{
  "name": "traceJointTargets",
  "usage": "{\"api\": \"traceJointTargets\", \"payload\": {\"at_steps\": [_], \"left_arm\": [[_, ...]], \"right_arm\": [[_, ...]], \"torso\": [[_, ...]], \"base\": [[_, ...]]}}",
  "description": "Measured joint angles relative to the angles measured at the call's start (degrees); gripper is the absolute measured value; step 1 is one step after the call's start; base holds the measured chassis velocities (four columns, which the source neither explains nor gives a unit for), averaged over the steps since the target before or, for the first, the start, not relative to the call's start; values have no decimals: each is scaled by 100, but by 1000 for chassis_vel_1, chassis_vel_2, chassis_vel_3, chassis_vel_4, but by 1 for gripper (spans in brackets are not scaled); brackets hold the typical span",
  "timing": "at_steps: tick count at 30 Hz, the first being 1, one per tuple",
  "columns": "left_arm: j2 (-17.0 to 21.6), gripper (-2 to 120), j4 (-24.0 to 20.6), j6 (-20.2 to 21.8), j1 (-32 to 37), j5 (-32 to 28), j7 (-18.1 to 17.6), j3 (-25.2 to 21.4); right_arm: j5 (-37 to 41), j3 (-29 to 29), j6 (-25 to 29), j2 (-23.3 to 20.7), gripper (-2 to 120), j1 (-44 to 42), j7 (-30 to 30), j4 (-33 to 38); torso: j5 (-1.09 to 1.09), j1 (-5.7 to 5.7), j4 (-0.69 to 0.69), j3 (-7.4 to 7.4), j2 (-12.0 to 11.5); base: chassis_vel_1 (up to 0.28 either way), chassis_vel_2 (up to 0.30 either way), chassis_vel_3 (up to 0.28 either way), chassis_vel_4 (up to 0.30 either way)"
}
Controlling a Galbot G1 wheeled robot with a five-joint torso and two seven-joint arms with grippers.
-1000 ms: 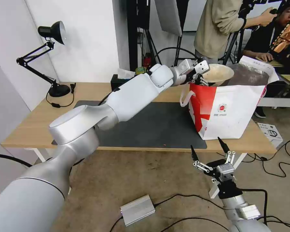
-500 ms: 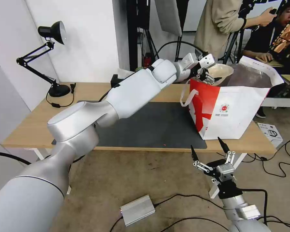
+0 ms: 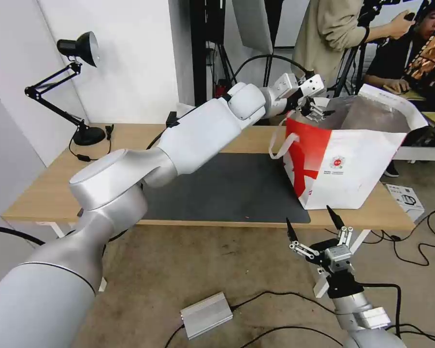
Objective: Pick up the trash from the table and place it into the takeout bag.
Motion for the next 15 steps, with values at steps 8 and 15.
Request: {"api": "traceJointTargets", "payload": {"at_steps": [8,15], "left_arm": [[99,100,-210,-74,-16,-123,-28,-174],[428,99,-617,-414,59,-469,-222,-424]], "right_arm": [[0,0,0,0,100,0,0,0],[0,0,0,0,100,0,0,0]], "torso": [[0,0,-1,0,0],[0,0,0,0,0]], "base": [[0,0,0,0],[0,0,0,0]]}}
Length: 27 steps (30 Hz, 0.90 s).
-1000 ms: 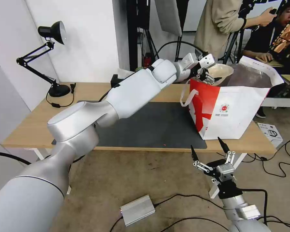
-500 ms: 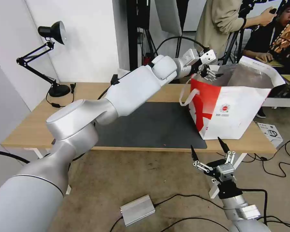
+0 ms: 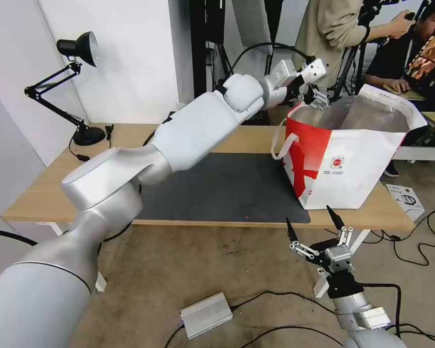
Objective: Pick up the trash from the table and place it into the takeout bag.
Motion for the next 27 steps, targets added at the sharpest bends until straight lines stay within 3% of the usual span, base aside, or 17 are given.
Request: {"api": "traceJointTargets", "payload": {"at_steps": [4,8,10,12,16,18,20,27], "left_arm": [[226,99,-318,-219,125,-263,-190,-139],[709,100,-1011,-440,422,-545,-764,-442],[772,100,-1095,-448,455,-570,-854,-474],[1103,100,-1526,-459,607,-695,-1216,-619],[1497,100,-2008,-459,758,-799,-1550,-774],[1931,100,-2547,-450,989,-860,-1812,-1012],[2003,100,-2638,-449,1034,-865,-1850,-1055],[2895,100,-3779,-444,2001,-954,-2291,-1726]], "right_arm": [[0,0,0,0,100,0,0,0],[0,0,0,0,100,0,0,0],[0,1,0,0,100,0,0,0],[0,0,0,0,100,0,0,0],[0,0,0,0,100,0,0,0],[0,0,0,0,100,0,0,0],[0,-1,0,0,100,0,0,0],[0,0,0,0,100,0,0,0]], "torso": [[0,0,0,0,0],[-1,0,-1,0,0],[-1,0,0,0,0],[-1,0,0,0,0],[-1,0,0,0,0],[-2,0,0,0,0],[-3,0,0,0,0],[-2,0,0,0,0]], "base": [[0,0,0,0],[0,0,0,0],[0,0,0,0],[0,0,0,0],[0,0,0,0],[0,0,0,0],[0,0,0,0],[0,0,0,0]]}}
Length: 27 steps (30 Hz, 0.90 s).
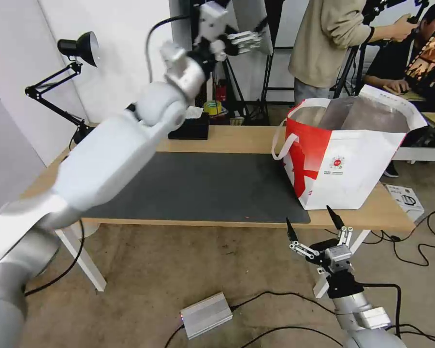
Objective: Pick up the trash from the table and place it into the takeout bag.
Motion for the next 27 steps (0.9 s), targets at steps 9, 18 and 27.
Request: {"api": "traceJointTargets", "payload": {"at_steps": [9,18,27], "left_arm": [[833,100,-1483,213,1828,124,-485,-1267],[1131,100,-2577,239,4067,558,-687,-2572],[550,100,-3634,196,6450,1298,-713,-4158]], "right_arm": [[0,0,0,0,100,0,0,0],[0,0,0,0,100,0,0,0],[0,0,0,0,100,0,0,0]], "torso": [[2,-1,-1,-1,0],[1,-1,-1,0,0],[3,-1,-1,0,0]], "base": [[0,0,0,0],[0,0,0,0],[0,0,0,0]]}}
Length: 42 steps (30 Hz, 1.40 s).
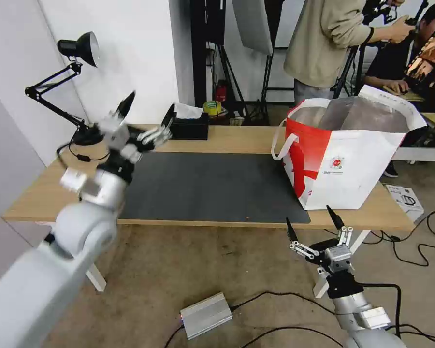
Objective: Pick up the trash from the table and place it into the takeout bag.
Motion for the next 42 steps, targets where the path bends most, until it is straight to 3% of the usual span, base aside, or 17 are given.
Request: {"api": "traceJointTargets", "payload": {"at_steps": [2,4,6,8,17,24,32,42], "left_arm": [[-32,100,-36,-2,75,30,4,-50],[-365,100,-332,-27,676,318,34,-384],[-449,100,-381,-38,786,385,42,-443],[-851,100,-557,-105,1204,635,47,-682],[-1591,100,-640,-482,1918,1273,183,-976],[-2063,100,-679,-717,2268,1886,244,-902],[-2816,100,-706,-1263,2831,2529,470,-843],[-3338,100,-630,-1599,3235,3233,517,-676]], "right_arm": [[0,0,0,0,100,0,0,0],[0,0,0,0,100,0,0,0],[0,0,0,0,100,0,0,0],[0,0,0,0,100,0,0,0],[0,0,0,0,100,0,0,0],[0,0,0,0,100,0,0,0],[0,0,0,0,100,0,0,0],[0,0,0,0,100,0,0,0]], "torso": [[0,0,1,0,0],[0,0,1,0,0],[0,0,0,0,0],[0,0,0,0,0],[0,1,0,1,0],[0,0,0,1,0],[0,1,1,0,0],[0,1,0,1,0]], "base": [[0,0,0,0],[0,0,0,0],[0,0,0,0],[0,0,0,0],[0,0,0,0],[0,0,0,0],[0,0,0,0],[0,0,0,0]]}}
